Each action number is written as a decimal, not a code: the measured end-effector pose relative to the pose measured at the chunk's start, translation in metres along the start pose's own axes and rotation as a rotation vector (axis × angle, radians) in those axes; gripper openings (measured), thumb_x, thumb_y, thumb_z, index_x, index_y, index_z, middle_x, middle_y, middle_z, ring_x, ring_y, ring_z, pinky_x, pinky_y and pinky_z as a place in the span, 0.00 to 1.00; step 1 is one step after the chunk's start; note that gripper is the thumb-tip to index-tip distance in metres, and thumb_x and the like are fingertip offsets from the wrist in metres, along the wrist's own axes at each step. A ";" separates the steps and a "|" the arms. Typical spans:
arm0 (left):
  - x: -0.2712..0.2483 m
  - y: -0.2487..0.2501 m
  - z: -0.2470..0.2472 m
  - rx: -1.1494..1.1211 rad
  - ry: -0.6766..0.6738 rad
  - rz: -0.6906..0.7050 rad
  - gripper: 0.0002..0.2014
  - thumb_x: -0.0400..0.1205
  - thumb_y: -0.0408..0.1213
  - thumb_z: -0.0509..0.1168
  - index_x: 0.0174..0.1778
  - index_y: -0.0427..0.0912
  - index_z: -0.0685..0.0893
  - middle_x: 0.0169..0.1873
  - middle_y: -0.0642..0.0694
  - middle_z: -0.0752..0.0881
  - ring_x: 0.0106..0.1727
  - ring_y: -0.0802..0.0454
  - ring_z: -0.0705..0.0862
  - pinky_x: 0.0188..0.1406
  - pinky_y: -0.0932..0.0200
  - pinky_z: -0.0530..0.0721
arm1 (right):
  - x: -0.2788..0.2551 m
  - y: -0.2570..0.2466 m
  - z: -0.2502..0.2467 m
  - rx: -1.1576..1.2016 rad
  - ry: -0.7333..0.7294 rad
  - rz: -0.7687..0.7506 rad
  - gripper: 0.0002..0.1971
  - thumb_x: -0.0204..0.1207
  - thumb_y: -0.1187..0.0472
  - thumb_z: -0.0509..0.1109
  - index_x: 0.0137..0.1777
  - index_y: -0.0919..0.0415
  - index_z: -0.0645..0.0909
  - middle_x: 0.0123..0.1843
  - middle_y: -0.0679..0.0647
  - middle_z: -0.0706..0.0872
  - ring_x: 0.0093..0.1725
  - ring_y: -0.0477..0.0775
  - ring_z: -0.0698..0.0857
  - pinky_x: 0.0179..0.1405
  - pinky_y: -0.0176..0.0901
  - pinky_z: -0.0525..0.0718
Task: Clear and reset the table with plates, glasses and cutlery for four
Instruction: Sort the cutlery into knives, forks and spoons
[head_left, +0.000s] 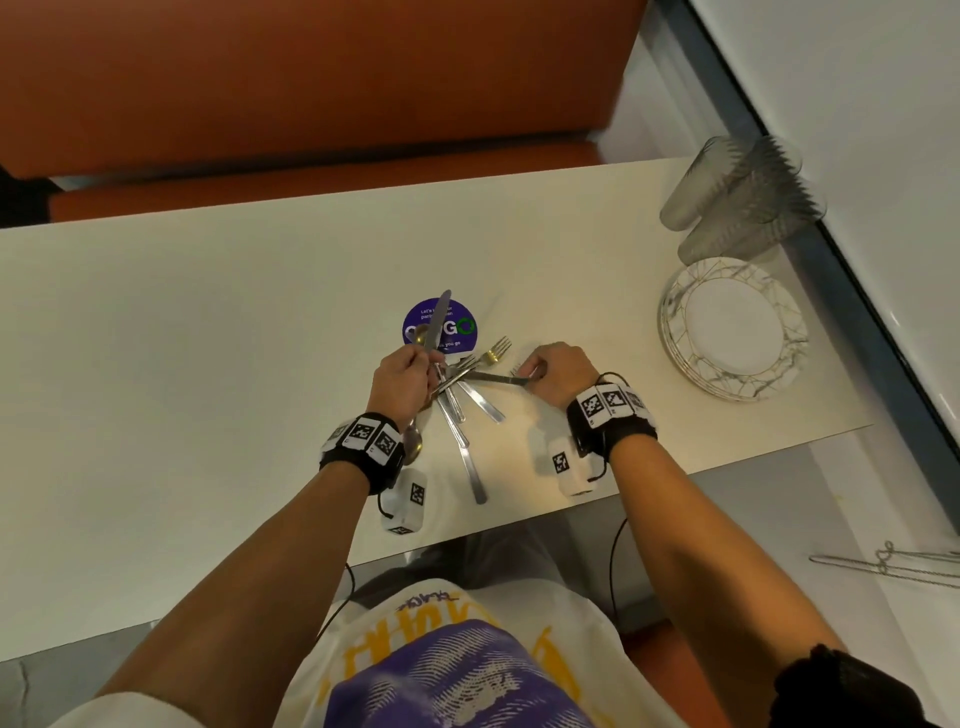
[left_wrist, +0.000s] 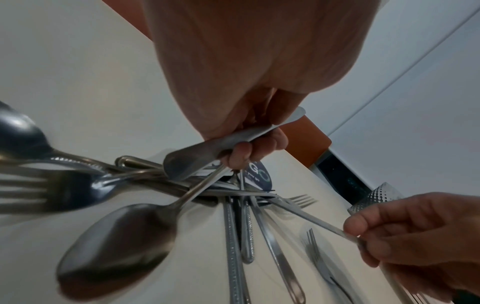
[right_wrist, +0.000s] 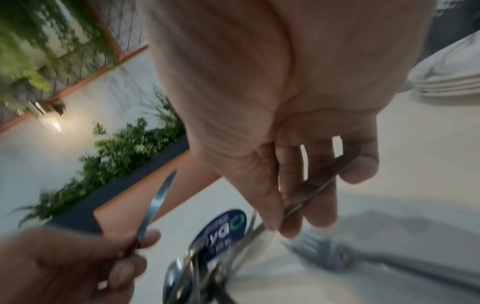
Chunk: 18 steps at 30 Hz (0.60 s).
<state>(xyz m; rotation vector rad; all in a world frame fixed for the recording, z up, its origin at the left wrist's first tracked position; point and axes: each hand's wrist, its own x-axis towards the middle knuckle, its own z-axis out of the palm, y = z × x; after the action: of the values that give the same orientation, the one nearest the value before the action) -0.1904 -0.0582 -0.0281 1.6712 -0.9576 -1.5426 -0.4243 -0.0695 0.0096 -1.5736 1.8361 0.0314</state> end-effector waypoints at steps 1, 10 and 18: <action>0.001 0.002 0.001 0.006 0.006 0.010 0.15 0.93 0.34 0.57 0.51 0.39 0.89 0.30 0.48 0.82 0.27 0.55 0.76 0.25 0.62 0.75 | -0.001 0.000 -0.011 0.019 -0.006 0.003 0.06 0.74 0.62 0.78 0.50 0.55 0.90 0.50 0.49 0.90 0.51 0.52 0.88 0.50 0.40 0.85; 0.002 0.039 0.025 0.040 0.033 0.136 0.14 0.93 0.34 0.57 0.51 0.38 0.88 0.37 0.44 0.88 0.36 0.51 0.86 0.38 0.59 0.87 | -0.005 -0.009 -0.082 0.238 0.169 -0.182 0.08 0.72 0.60 0.82 0.50 0.59 0.91 0.43 0.54 0.93 0.35 0.55 0.89 0.47 0.50 0.91; 0.003 0.067 0.043 0.006 -0.061 0.186 0.15 0.94 0.33 0.54 0.57 0.31 0.85 0.44 0.35 0.93 0.47 0.41 0.95 0.52 0.47 0.94 | -0.007 -0.025 -0.089 0.435 0.255 -0.276 0.07 0.80 0.57 0.76 0.47 0.60 0.91 0.40 0.49 0.94 0.32 0.46 0.87 0.39 0.39 0.85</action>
<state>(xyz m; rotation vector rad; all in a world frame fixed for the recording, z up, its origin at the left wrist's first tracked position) -0.2379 -0.0941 0.0238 1.5008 -1.1174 -1.4742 -0.4454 -0.1095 0.0907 -1.5456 1.6459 -0.6765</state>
